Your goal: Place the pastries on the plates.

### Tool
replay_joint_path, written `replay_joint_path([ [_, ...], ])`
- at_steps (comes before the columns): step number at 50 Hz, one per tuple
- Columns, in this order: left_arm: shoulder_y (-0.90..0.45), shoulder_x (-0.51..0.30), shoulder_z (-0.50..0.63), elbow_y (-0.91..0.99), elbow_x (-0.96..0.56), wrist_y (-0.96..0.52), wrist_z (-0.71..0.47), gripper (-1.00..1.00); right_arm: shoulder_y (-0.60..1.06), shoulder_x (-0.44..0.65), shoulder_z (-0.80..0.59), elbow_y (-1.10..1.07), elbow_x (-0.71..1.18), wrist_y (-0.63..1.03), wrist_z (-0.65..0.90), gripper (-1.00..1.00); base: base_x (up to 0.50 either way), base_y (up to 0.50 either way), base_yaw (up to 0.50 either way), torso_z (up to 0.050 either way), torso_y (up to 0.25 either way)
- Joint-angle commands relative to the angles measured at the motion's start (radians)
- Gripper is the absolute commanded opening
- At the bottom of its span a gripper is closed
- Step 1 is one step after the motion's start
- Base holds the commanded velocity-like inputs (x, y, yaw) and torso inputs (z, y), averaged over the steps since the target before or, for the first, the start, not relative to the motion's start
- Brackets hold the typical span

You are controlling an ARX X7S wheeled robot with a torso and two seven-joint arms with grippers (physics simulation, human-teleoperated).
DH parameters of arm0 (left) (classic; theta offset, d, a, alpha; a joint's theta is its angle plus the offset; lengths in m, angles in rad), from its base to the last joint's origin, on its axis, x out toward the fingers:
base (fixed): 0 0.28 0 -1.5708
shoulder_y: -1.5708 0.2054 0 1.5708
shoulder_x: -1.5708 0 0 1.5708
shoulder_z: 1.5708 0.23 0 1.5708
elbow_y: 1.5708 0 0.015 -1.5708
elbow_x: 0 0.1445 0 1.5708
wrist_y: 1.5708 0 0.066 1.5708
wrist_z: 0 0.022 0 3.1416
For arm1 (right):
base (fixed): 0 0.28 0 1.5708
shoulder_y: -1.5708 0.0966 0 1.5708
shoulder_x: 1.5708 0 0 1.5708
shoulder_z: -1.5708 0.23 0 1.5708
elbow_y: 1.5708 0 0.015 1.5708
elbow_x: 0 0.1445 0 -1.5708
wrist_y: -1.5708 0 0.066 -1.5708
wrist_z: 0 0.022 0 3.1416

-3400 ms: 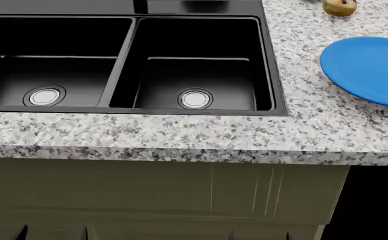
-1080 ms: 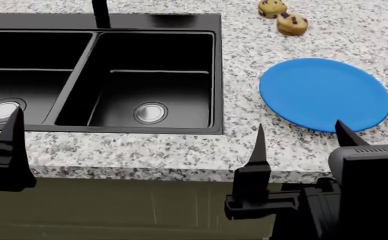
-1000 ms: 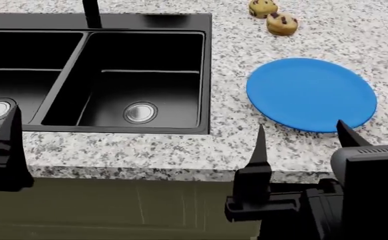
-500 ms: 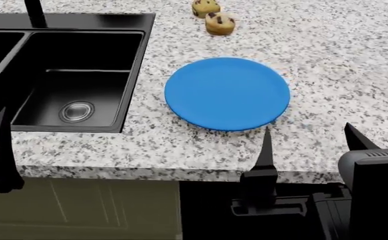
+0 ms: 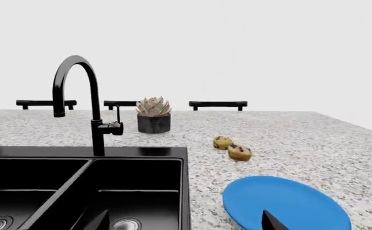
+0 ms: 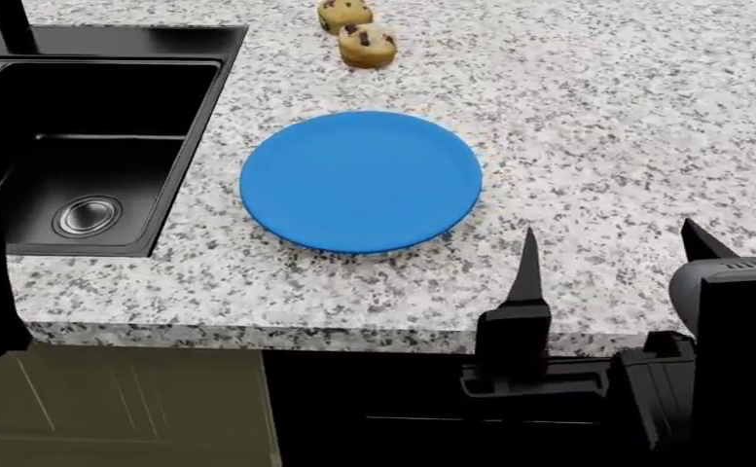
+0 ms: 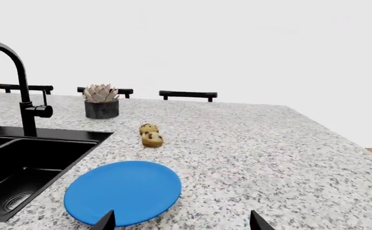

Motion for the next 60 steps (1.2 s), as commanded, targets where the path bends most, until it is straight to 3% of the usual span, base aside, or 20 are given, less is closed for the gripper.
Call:
replay_joint_path([
  [1, -0.19, 0.015, -0.094, -0.03, -0.113, -0.109, -0.012, 1.0, 0.261, 0.083, 0.024, 0.112, 0.28, 0.102, 0.197, 1.0, 0.0, 0.0, 0.0, 0.0, 0.0],
  [10, -0.213, -0.006, -0.075, -0.045, -0.127, -0.096, -0.027, 1.0, 0.32, 0.117, -0.014, 0.136, 0.35, 0.059, 0.248, 1.0, 0.46, 0.0, 0.0, 0.0, 0.0],
  [19, -0.21, -0.007, -0.097, -0.034, -0.177, -0.124, -0.055, 1.0, 0.341, 0.147, -0.009, 0.157, 0.6, 0.037, 0.456, 1.0, 0.5, 0.0, 0.0, 0.0, 0.0],
  [60, -0.205, -0.052, -0.084, -0.063, -0.326, -0.09, -0.169, 1.0, 0.284, 0.213, -0.041, 0.157, 0.609, -0.058, 0.473, 1.0, 0.5, 0.0, 0.0, 0.0, 0.001],
])
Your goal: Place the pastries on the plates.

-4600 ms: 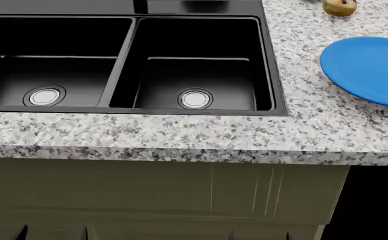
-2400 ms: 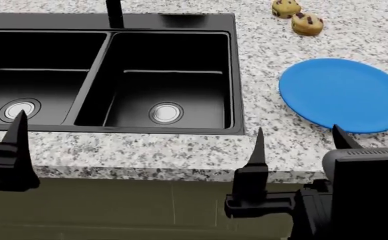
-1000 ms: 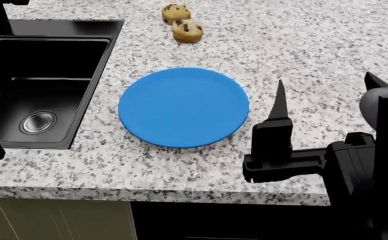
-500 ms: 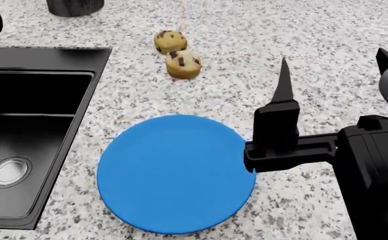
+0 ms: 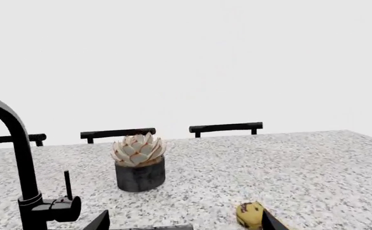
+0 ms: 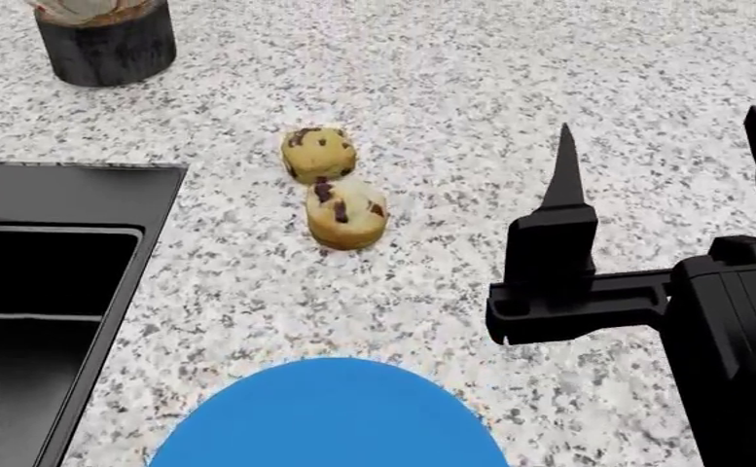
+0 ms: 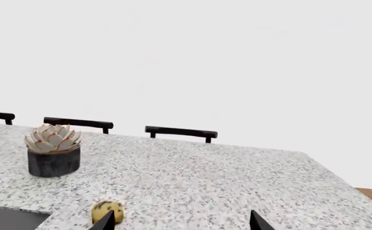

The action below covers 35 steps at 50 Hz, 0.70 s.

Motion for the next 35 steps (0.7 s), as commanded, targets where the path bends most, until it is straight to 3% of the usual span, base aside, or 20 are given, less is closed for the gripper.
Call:
replay_joint_path([
  [1, 0.0, 0.011, -0.022, -0.025, -0.037, 0.057, 0.005, 1.0, -0.003, -0.005, 0.01, -0.01, -0.012, -0.015, -0.024, 1.0, 0.5, 0.0, 0.0, 0.0, 0.0],
  [18, 0.019, -0.013, 0.001, -0.039, -0.048, 0.102, -0.008, 1.0, 0.008, -0.006, -0.043, 0.009, -0.052, -0.023, -0.054, 1.0, 0.5, 0.0, 0.0, 0.0, 0.001],
  [22, 0.017, -0.015, 0.012, -0.045, -0.044, 0.113, -0.011, 1.0, 0.086, -0.016, -0.136, 0.126, -0.028, 0.0, -0.025, 1.0, 0.0, 0.0, 0.0, 0.0, 0.0],
  [29, 0.036, -0.021, 0.054, -0.061, 0.006, 0.174, 0.014, 1.0, 0.246, -0.08, -0.29, 0.26, -0.17, 0.006, -0.198, 1.0, 0.0, 0.0, 0.0, 0.0, 0.0],
  [35, 0.048, -0.025, 0.091, -0.077, 0.045, 0.215, 0.033, 1.0, 0.275, -0.102, -0.366, 0.31, -0.253, -0.027, -0.312, 1.0, 0.0, 0.0, 0.0, 0.0, 0.0],
])
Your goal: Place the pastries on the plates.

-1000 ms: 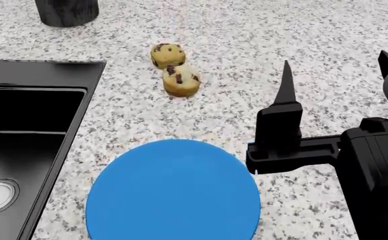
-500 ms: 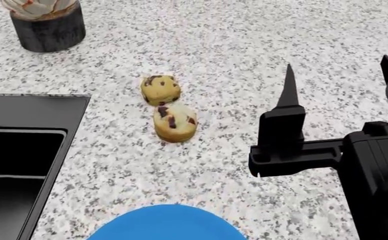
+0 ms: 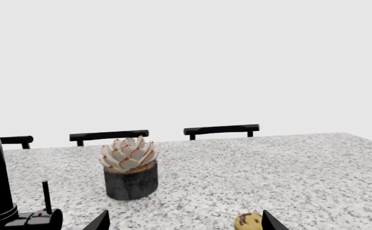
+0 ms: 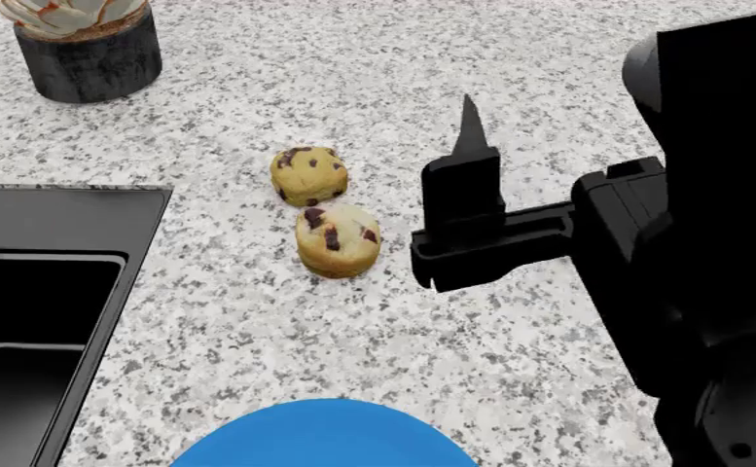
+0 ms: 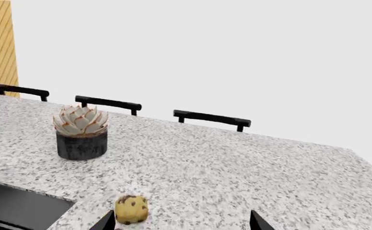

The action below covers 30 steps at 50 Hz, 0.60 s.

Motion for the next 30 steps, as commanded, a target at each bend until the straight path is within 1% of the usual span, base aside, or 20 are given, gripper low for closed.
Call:
replay_joint_path([
  [1, 0.024, 0.019, 0.026, -0.035, 0.046, 0.109, 0.052, 1.0, 0.119, -0.067, -0.151, 0.137, -0.155, -0.021, -0.21, 1.0, 0.0, 0.0, 0.0, 0.0, 0.0],
  [6, 0.023, 0.024, 0.042, -0.039, 0.048, 0.116, 0.049, 1.0, 0.132, -0.085, -0.239, 0.209, -0.262, -0.076, -0.319, 1.0, 0.0, 0.0, 0.0, 0.0, 0.0],
  [12, 0.036, 0.019, 0.065, -0.05, 0.073, 0.145, 0.064, 1.0, 0.167, -0.12, -0.344, 0.312, -0.377, -0.143, -0.415, 1.0, 0.0, 0.0, 0.0, 0.0, 0.0],
  [20, 0.033, 0.006, 0.052, -0.054, 0.052, 0.143, 0.064, 1.0, 0.277, -0.175, -0.483, 0.503, -0.462, -0.146, -0.528, 1.0, 0.0, 0.0, 0.0, 0.0, 0.0],
  [22, 0.03, 0.001, 0.044, -0.056, 0.042, 0.14, 0.063, 1.0, 0.311, -0.189, -0.542, 0.563, -0.503, -0.159, -0.575, 1.0, 0.0, 0.0, 0.0, 0.0, 0.0],
  [29, 0.027, -0.01, 0.031, -0.059, 0.022, 0.136, 0.059, 1.0, 0.359, -0.238, -0.646, 0.703, -0.578, -0.205, -0.662, 1.0, 0.0, 0.0, 0.0, 0.0, 0.0],
  [30, 0.039, -0.015, 0.012, -0.052, 0.003, 0.13, 0.058, 1.0, 0.392, -0.324, -0.756, 0.853, -0.706, -0.329, -0.747, 1.0, 0.0, 0.0, 0.0, 0.0, 0.0],
])
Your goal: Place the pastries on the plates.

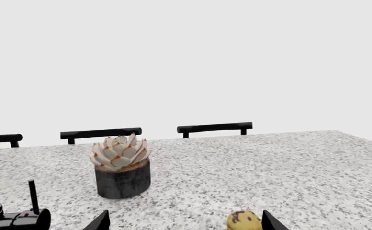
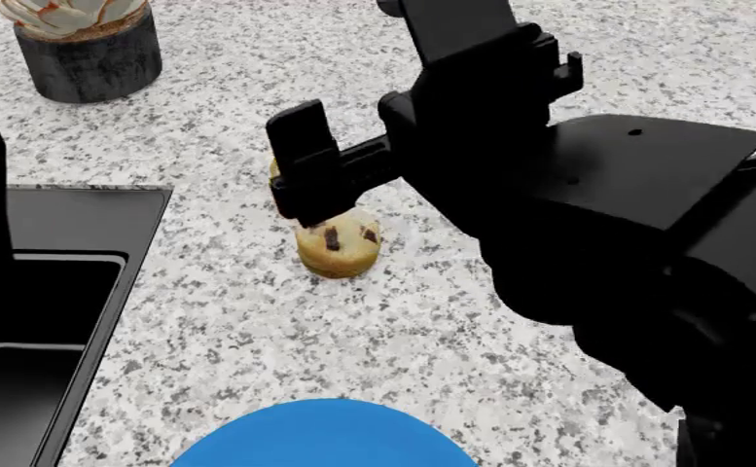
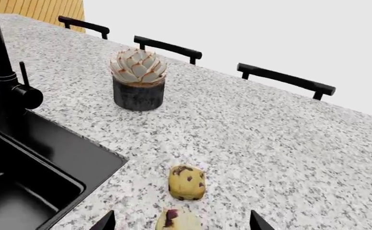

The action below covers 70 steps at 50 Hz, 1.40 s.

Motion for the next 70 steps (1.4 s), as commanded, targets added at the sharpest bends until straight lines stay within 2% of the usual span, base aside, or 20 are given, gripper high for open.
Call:
replay_joint_path([
  [1, 0.014, 0.006, -0.061, -0.012, -0.045, 0.038, 0.025, 1.0, 0.129, -0.181, -0.262, 0.486, -0.275, -0.194, -0.267, 1.0, 0.0, 0.0, 0.0, 0.0, 0.0],
  [15, 0.039, 0.001, -0.089, 0.002, -0.091, 0.034, -0.001, 1.0, 0.173, -0.307, -0.342, 0.843, -0.382, -0.373, -0.367, 1.0, 0.0, 0.0, 0.0, 0.0, 0.0],
  [27, 0.041, 0.003, -0.098, 0.013, -0.142, 0.021, -0.037, 1.0, 0.15, -0.332, -0.361, 0.816, -0.362, -0.372, -0.367, 1.0, 0.0, 0.0, 0.0, 0.0, 0.0],
  [34, 0.04, -0.008, -0.106, 0.012, -0.166, 0.018, -0.049, 1.0, 0.164, -0.361, -0.383, 0.876, -0.348, -0.407, -0.38, 1.0, 0.0, 0.0, 0.0, 0.0, 0.0],
  [37, 0.041, -0.012, -0.111, 0.013, -0.178, 0.018, -0.055, 1.0, 0.197, -0.366, -0.476, 0.961, -0.26, -0.473, -0.372, 1.0, 0.0, 0.0, 0.0, 0.0, 0.0],
  [41, 0.039, -0.014, -0.122, 0.016, -0.2, 0.017, -0.069, 1.0, 0.242, -0.366, -0.674, 1.052, -0.058, -0.567, -0.347, 1.0, 0.0, 0.0, 0.0, 0.0, 0.0],
  [46, 0.029, -0.017, -0.125, 0.015, -0.219, 0.015, -0.09, 1.0, 0.274, -0.366, -0.888, 1.109, 0.142, -0.645, -0.328, 1.0, 0.0, 0.0, 0.0, 0.0, 0.0],
  [50, 0.023, -0.02, -0.121, 0.014, -0.228, 0.014, -0.1, 1.0, 0.281, -0.366, -1.004, 1.13, 0.25, -0.684, -0.319, 1.0, 0.0, 0.0, 0.0, 0.0, 0.0],
  [57, 0.031, -0.022, -0.112, 0.014, -0.225, 0.024, -0.101, 1.0, 0.284, -0.366, -1.091, 1.159, 0.324, -0.715, -0.312, 1.0, 0.0, 0.0, 0.0, 0.0, 0.0],
  [70, 0.041, -0.035, -0.107, 0.028, -0.22, 0.04, -0.118, 1.0, 0.282, -0.366, -1.121, 1.14, 0.353, -0.726, -0.305, 1.0, 0.0, 0.0, 0.0, 0.006, -0.049],
])
